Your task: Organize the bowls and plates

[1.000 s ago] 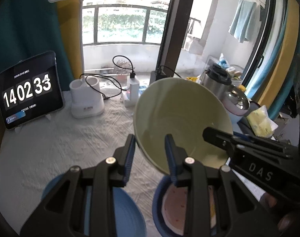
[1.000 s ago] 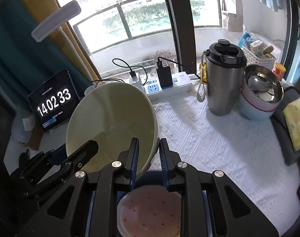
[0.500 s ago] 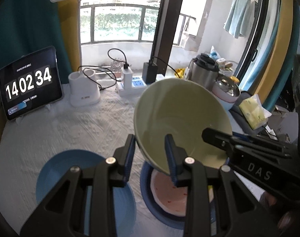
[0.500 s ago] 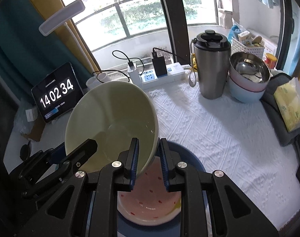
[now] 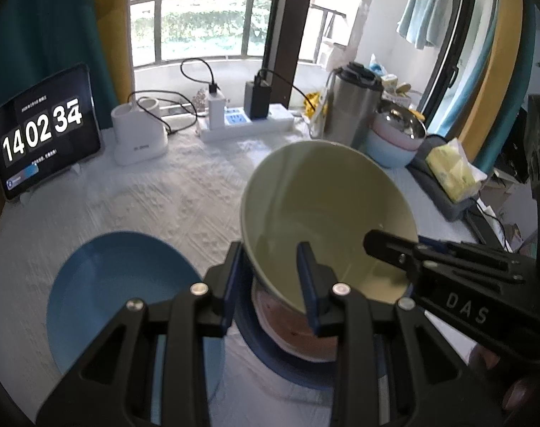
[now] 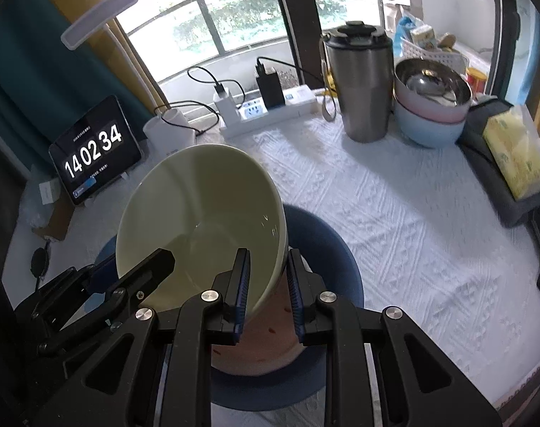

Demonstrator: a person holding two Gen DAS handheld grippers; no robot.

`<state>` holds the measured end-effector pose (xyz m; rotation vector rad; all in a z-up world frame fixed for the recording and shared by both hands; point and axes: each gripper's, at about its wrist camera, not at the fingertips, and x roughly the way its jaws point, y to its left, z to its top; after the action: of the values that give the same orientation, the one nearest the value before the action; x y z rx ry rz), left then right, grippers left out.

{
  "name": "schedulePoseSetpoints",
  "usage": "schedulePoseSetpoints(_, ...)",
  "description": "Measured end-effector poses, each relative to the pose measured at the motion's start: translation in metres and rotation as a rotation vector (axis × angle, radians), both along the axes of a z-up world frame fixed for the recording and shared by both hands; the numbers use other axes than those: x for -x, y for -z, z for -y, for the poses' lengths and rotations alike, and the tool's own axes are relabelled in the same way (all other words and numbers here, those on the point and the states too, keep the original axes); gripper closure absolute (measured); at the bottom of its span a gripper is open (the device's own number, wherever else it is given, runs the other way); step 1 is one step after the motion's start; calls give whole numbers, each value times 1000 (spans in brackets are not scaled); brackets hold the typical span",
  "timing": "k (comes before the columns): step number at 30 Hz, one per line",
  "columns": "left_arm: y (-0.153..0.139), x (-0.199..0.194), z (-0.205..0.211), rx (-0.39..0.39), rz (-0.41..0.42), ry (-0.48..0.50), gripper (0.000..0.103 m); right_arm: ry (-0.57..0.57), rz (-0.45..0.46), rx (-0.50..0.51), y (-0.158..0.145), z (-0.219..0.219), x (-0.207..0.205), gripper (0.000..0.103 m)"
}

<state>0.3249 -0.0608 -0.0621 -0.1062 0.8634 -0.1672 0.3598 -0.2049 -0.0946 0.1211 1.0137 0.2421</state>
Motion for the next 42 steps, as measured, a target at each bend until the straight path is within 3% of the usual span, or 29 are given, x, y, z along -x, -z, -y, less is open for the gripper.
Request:
schedulePoseSetpoints(24,28,15,19,-85,-57,45,69,14,-77,4,26,14,18,80)
schedulePoseSetpoints(42,1,29,-6,-41,2,3,61,27,-3,-32,2,32,30,77)
